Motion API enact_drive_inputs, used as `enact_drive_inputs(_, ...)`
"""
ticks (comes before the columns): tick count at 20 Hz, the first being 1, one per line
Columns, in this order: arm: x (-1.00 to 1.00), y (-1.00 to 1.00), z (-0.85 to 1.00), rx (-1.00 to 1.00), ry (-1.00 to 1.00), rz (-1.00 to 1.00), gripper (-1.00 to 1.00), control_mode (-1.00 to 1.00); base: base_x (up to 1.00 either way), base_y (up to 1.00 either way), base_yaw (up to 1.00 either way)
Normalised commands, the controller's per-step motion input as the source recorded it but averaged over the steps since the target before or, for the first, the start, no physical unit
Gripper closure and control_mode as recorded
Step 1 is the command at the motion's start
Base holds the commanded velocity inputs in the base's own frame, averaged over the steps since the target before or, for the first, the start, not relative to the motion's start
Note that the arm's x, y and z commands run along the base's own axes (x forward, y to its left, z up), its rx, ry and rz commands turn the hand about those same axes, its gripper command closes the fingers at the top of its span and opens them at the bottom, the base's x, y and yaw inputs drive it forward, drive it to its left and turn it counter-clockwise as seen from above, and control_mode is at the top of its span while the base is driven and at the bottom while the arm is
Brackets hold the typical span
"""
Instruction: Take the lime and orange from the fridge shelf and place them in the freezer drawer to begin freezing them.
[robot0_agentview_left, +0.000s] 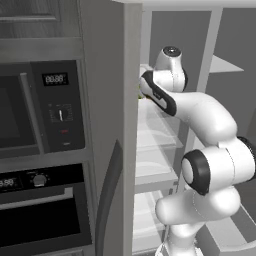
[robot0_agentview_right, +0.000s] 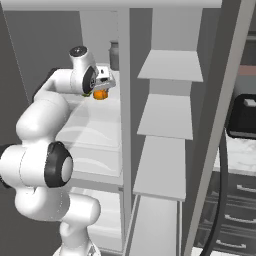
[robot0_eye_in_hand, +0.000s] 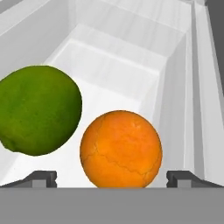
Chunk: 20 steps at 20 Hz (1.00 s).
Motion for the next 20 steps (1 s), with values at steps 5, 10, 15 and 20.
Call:
enact_drive_inputs(5,0.27,-0.02,-0.22,0.0,0.01,0.0,-1.0,-1.0,0.0,0.0,0.0)
enact_drive_inputs(10,0.29,-0.04,-0.15,0.0,0.0,0.0,-1.0,-1.0,0.0,0.0,0.0)
enact_drive_inputs(15,0.1,-0.01,-0.26,0.0,0.01,0.0,1.0,-1.0,0.0,0.0,0.0)
enact_drive_inputs(20,-0.11,0.07,-0.24,0.0,0.03,0.03,1.0,-1.0,0.0,0.0,0.0)
